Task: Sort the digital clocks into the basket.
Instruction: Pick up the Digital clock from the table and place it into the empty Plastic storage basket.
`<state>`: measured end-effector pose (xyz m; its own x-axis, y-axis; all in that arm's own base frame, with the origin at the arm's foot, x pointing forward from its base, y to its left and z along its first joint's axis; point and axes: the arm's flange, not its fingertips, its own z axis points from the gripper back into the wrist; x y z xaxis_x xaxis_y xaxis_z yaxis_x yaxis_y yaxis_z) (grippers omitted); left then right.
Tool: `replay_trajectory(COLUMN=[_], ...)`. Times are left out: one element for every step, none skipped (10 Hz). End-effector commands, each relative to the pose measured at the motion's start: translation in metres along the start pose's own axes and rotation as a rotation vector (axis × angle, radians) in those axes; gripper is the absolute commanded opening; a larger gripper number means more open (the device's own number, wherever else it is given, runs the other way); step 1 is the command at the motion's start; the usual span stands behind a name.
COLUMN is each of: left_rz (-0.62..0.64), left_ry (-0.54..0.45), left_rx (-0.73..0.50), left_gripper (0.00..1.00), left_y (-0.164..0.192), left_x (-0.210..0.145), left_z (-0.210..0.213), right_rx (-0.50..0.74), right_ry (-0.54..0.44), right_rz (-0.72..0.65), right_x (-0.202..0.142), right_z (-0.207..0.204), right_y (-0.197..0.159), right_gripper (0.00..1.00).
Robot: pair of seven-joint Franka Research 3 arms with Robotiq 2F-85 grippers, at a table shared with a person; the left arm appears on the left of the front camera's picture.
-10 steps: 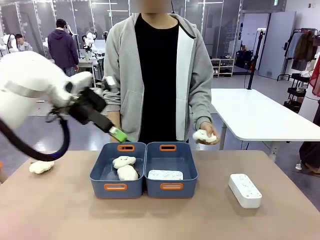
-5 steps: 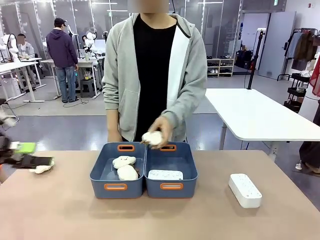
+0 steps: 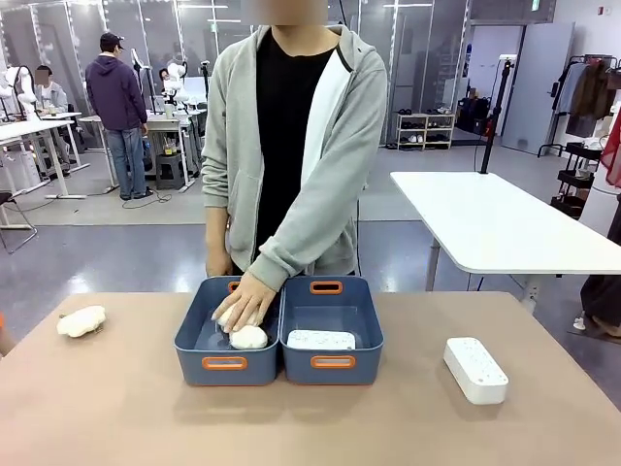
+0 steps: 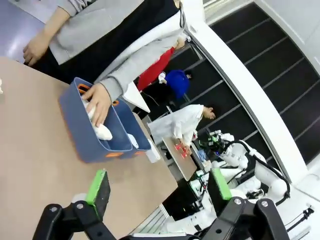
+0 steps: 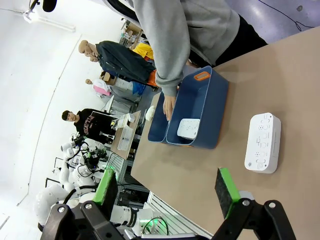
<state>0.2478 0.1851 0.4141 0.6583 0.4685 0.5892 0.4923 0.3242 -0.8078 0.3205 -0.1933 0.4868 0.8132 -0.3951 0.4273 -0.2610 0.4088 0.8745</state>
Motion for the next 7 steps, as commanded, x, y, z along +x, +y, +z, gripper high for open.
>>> replay_trajectory(left_rz=[-0.025, -0.025, -0.025, -0.025, -0.025, -0.025, -0.025], left_ry=[0.068, 0.068, 0.068, 0.068, 0.068, 0.068, 0.068], left_rx=[-0.070, -0.070, -0.070, -0.070, -0.070, -0.070, -0.070], left_gripper=[1.00, 1.00, 1.00, 1.00, 1.00, 1.00, 1.00], left_y=[-0.0077, -0.0077, -0.0077, -0.0077, -0.0077, -0.0077, -0.0077], left_x=[0.0066, 0.0066, 0.0066, 0.0066, 0.0066, 0.0066, 0.0066], left_z=[-0.0409, -0.0409, -0.0409, -0.0409, -0.0409, -0.0409, -0.0409], right_rx=[0.010, 0.010, 0.010, 0.010, 0.010, 0.010, 0.010], right_ry=[-0.001, -0.001, -0.001, -0.001, -0.001, -0.001, -0.001], right_rz=[0.013, 0.013, 0.013, 0.013, 0.013, 0.013, 0.013], right_x=[-0.0002, -0.0002, -0.0002, -0.0002, -0.0002, -0.0002, -0.0002], right_z=[0.0015, 0.0015, 0.0015, 0.0015, 0.0015, 0.0015, 0.0015], right_y=[0.0012, 0.0012, 0.0012, 0.0012, 0.0012, 0.0012, 0.0012], right_gripper=[1.00, 1.00, 1.00, 1.00, 1.00, 1.00, 1.00])
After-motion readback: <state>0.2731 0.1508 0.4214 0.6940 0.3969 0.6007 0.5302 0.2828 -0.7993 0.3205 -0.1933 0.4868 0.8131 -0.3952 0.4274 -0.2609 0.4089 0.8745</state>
